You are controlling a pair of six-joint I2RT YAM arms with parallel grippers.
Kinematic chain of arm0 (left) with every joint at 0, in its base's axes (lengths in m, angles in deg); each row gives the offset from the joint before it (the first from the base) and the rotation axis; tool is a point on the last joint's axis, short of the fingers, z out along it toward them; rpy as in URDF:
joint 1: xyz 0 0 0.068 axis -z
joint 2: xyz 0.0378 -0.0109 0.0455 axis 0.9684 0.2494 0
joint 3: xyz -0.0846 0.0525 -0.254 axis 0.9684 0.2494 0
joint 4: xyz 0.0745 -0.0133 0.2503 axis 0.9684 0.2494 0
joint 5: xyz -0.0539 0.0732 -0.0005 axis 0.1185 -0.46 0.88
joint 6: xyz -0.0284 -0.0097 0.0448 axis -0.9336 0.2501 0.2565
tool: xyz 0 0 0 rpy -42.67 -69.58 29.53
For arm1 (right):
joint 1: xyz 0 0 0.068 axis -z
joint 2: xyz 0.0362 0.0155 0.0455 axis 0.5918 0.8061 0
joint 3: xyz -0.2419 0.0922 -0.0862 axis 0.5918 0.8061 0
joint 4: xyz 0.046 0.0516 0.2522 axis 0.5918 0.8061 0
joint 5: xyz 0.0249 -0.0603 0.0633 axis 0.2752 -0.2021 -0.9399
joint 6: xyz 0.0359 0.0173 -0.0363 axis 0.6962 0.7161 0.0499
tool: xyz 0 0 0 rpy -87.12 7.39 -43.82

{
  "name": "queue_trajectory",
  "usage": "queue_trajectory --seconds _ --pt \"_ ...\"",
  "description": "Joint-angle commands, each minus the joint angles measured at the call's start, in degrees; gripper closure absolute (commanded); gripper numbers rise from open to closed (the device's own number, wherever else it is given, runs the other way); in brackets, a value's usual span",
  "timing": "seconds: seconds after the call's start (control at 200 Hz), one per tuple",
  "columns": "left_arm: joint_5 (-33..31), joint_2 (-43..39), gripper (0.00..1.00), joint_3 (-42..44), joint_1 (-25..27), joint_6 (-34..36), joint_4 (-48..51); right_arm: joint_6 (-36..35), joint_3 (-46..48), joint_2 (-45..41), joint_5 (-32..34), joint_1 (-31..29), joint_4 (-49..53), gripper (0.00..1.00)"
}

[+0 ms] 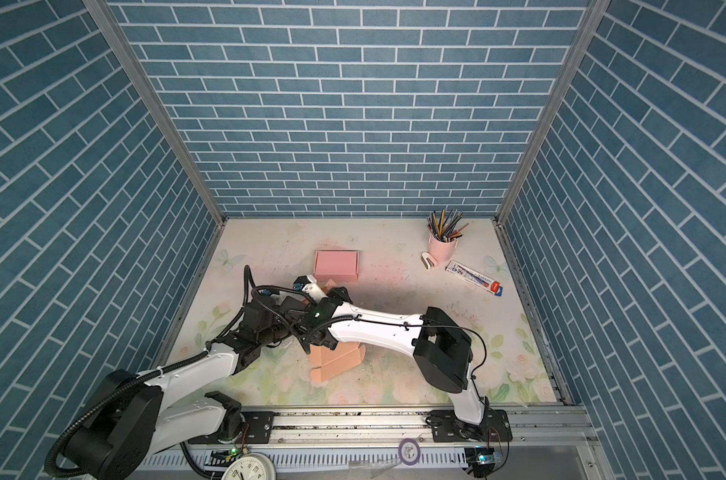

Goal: Fold the paper box

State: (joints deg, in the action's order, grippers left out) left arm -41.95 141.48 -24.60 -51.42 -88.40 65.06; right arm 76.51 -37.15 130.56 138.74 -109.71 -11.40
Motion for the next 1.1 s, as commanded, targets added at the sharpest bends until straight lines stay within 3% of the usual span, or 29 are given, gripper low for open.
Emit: queue_trajectory --seconds 0.0,0.2,0.435,0.815,1.095 --pt "-1.1 -0.8 0.93 -1.5 0.4 0.7 -0.2 0.4 -0.4 -3.6 -0.2 -1.3 -1.2 0.64" --pt "-0.9 -1.3 0.93 -1.6 0.3 0.5 -0.1 2.3 2.0 -8.0 -4.9 -2.1 -4.1 0.62" --pt "-1.1 -1.7 0.93 -1.7 0.3 0.9 0.5 2.8 10.3 -18.7 -16.4 -1.8 -14.9 0.49" --pt "-3.6 -0.2 0.92 -5.6 2.6 8.0 3.7 10.4 24.4 -35.9 -43.4 11.1 -27.4 0.44" --pt "-12.4 1.5 0.91 -8.4 10.9 16.1 3.4 12.5 29.1 -40.8 -48.3 16.7 -28.5 0.43"
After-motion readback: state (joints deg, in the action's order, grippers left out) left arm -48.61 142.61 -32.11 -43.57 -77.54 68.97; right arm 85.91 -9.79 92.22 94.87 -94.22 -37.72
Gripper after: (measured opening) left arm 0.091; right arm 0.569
